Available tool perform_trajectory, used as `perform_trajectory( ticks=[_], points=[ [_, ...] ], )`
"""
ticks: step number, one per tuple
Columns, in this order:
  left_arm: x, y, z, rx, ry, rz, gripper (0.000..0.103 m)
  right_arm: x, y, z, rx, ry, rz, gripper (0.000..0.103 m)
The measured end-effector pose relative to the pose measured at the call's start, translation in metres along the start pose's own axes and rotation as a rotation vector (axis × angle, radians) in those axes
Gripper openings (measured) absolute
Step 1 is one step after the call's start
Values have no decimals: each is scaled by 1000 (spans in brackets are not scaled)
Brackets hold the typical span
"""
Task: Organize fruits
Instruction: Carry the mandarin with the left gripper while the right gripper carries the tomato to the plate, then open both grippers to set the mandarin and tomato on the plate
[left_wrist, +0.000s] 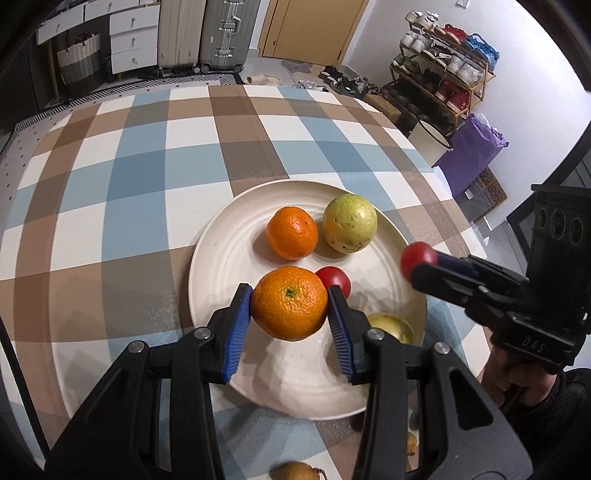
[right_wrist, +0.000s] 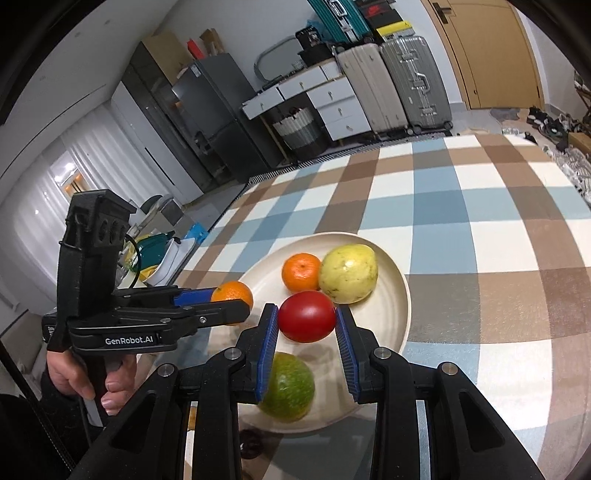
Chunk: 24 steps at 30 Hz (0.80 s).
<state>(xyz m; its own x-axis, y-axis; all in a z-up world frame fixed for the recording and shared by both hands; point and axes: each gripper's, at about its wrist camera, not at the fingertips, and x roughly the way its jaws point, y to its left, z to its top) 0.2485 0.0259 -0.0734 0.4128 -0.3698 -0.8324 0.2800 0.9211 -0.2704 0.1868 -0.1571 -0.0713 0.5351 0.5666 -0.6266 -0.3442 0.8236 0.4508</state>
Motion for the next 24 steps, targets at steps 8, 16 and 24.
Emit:
perform_trajectory(
  ticks=[8, 16, 24],
  points=[
    [18, 10, 5, -35, 34, -30, 38, 11, -2, -2, -6, 13, -4, 32],
    [23, 10, 7, -33, 34, -23, 38, 19, -1, -2, -19, 23, -21, 33],
    [12, 10, 7, -38, 17, -2, 39, 7, 3, -2, -38, -26, -38, 49]
  ],
)
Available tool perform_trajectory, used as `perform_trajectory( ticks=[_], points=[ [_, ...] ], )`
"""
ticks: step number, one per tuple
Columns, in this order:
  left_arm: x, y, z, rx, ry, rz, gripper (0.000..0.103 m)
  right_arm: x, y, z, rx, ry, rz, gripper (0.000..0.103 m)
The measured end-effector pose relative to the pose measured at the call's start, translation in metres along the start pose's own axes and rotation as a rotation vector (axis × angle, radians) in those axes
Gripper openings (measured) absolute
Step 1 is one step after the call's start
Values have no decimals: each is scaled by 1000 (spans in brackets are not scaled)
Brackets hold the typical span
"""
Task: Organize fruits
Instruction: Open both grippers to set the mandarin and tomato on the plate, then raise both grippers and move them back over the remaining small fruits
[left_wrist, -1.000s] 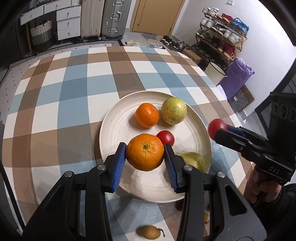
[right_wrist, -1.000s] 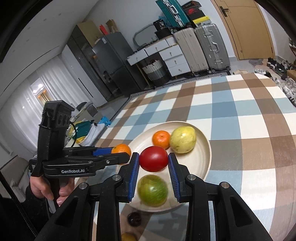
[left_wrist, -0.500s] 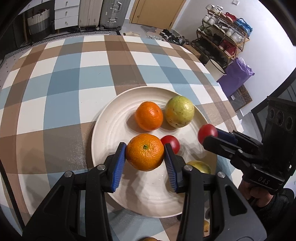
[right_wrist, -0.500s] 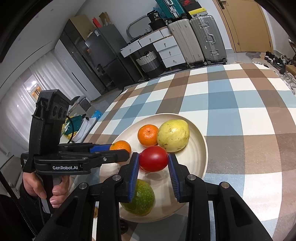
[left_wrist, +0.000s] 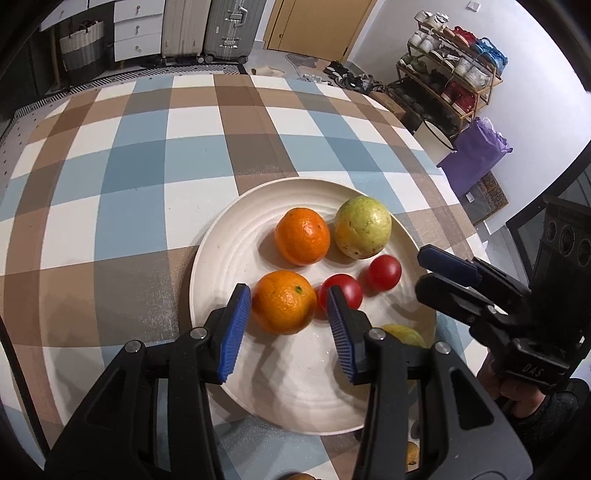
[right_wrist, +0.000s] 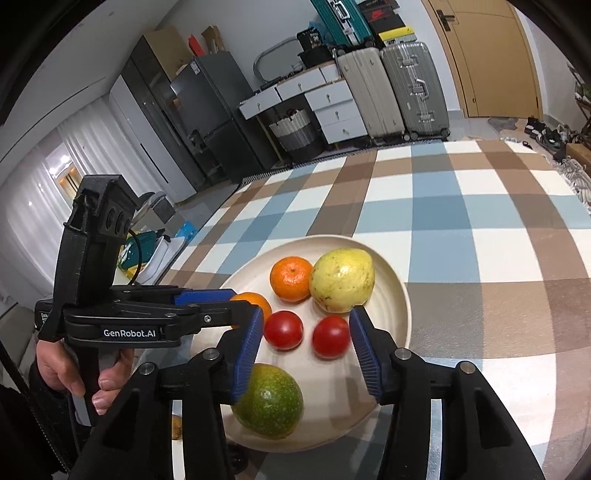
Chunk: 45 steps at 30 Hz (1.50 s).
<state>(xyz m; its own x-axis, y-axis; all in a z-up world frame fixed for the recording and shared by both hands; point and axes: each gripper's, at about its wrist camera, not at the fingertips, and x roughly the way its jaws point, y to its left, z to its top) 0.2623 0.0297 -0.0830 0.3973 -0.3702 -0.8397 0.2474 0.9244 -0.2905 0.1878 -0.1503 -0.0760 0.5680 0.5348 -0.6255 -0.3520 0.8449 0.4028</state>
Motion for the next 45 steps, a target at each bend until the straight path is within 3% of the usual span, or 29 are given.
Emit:
perform_trajectory(
  ticks=[10, 28, 32, 35, 37, 41, 45],
  points=[
    [-26, -7, -10, 15, -49, 62, 40, -18, 4, -3, 18, -35, 4, 50],
    [-81, -29, -50, 35, -151, 97, 43, -57, 34, -20, -47, -92, 19, 53],
    [-92, -31, -63, 26, -174, 102, 43, -71, 41, -26, -72, -129, 26, 59],
    [-106, -27, -79, -26, -254, 125, 43, -80, 46, -33, -85, -140, 28, 60],
    [-111, -25, -89, -42, -274, 120, 43, -84, 47, -38, -91, -144, 34, 66],
    [-113, -29, -107, -51, -269, 117, 44, -93, 52, -50, -105, -146, 23, 70],
    [-113, -33, -125, -57, -279, 129, 52, -101, 58, -62, -123, -149, 11, 76]
  ],
)
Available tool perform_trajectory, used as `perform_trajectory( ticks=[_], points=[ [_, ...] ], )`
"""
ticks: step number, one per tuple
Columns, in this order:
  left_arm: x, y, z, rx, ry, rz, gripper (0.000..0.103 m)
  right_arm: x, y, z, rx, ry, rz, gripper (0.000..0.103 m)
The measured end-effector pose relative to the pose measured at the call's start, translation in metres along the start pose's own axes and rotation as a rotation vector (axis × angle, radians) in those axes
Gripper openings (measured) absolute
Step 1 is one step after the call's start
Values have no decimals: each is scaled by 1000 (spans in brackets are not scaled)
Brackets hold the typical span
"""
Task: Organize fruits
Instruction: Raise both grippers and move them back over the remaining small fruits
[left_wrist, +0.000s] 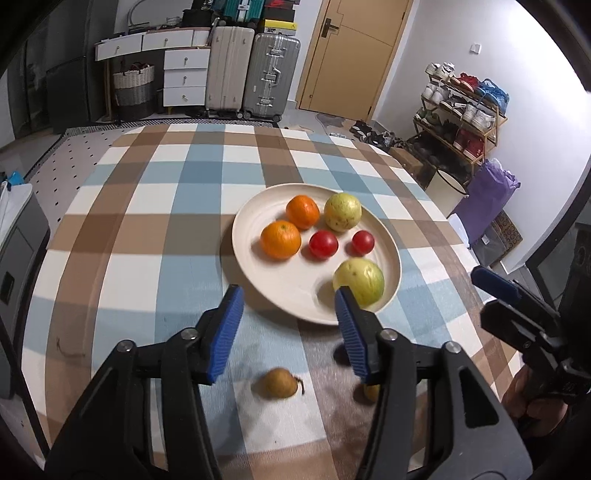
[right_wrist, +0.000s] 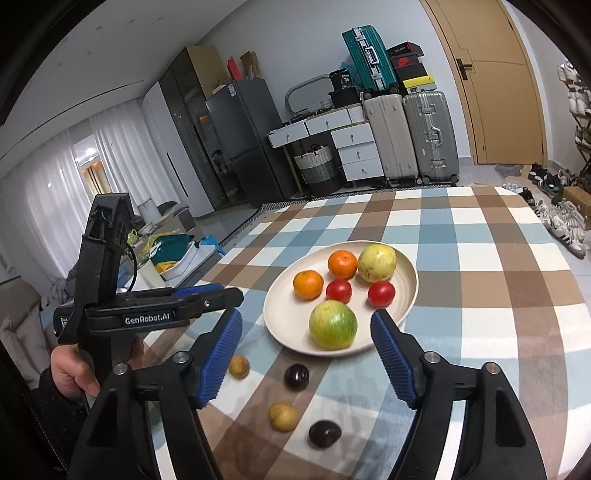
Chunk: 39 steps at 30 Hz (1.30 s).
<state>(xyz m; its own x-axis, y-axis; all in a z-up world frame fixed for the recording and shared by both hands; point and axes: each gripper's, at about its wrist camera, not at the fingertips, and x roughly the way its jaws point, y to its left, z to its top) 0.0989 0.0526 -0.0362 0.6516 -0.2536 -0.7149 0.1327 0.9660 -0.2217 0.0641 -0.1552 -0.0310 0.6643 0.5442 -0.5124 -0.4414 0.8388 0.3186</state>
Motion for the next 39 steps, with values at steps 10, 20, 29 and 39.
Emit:
perform_trajectory(
  ticks=[10, 20, 29, 39],
  points=[
    [-11, 7, -36, -19, -10, 40, 63, -14, 10, -27, -17, 22, -17, 77],
    [-25, 18, -59, -57, -39, 111, 81, -8, 7, -57, -29, 129, -126, 79],
    [-18, 21, -79, -41, -5, 179, 83, 4, 1, -74, 0, 183, -157, 79],
    [-14, 34, -87, -99, 17, 181, 83, 16, 5, -76, -21, 211, -187, 74]
  ],
)
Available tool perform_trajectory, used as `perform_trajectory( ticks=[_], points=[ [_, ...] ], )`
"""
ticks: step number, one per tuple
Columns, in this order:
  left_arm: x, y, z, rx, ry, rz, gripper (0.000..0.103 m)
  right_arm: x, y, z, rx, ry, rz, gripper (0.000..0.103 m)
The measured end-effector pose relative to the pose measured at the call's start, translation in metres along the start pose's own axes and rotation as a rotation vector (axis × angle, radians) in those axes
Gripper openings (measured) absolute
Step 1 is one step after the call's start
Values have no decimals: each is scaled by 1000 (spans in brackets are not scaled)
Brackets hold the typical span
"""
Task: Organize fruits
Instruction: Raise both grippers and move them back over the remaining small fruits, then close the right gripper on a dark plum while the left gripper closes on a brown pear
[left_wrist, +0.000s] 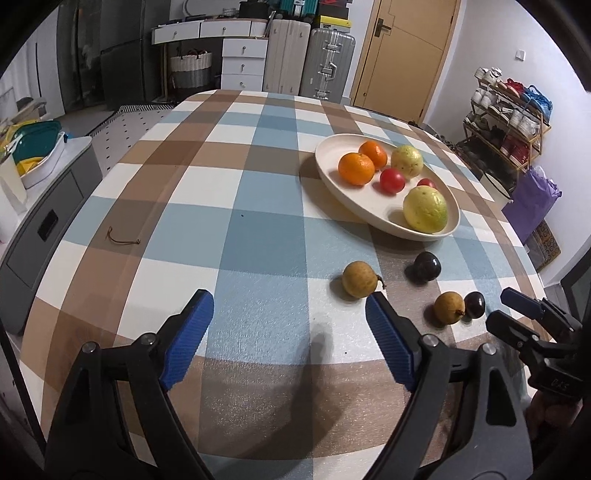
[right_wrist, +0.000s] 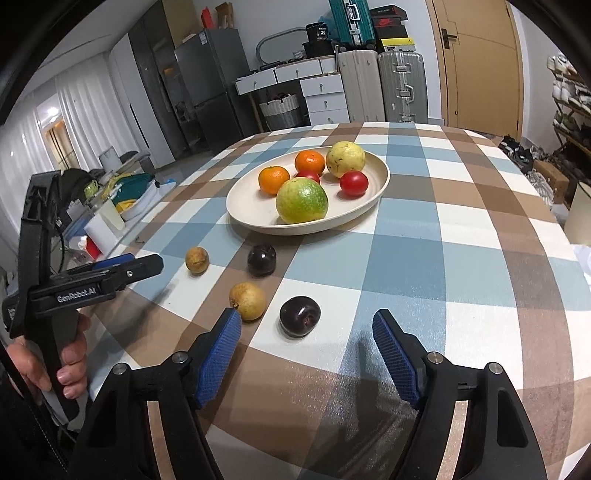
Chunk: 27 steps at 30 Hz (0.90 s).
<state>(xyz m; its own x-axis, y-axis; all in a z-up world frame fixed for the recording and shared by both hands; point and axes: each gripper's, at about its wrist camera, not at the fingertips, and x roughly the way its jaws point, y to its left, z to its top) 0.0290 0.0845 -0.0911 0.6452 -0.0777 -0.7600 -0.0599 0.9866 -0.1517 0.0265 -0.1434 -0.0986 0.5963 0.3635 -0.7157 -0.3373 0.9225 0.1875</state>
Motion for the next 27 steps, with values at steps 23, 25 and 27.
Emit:
perform_trajectory(
  ticks=[23, 25, 27],
  points=[
    [-4, -6, 4, 21, -21, -22, 83, 24, 19, 3, -113, 96, -57, 26],
    [-4, -8, 4, 34, -18, -32, 83, 18, 19, 3, -103, 60, -21, 25],
    [-2, -12, 6, 50, -9, -48, 83, 15, 17, 4, -91, 49, -19, 25]
  ],
)
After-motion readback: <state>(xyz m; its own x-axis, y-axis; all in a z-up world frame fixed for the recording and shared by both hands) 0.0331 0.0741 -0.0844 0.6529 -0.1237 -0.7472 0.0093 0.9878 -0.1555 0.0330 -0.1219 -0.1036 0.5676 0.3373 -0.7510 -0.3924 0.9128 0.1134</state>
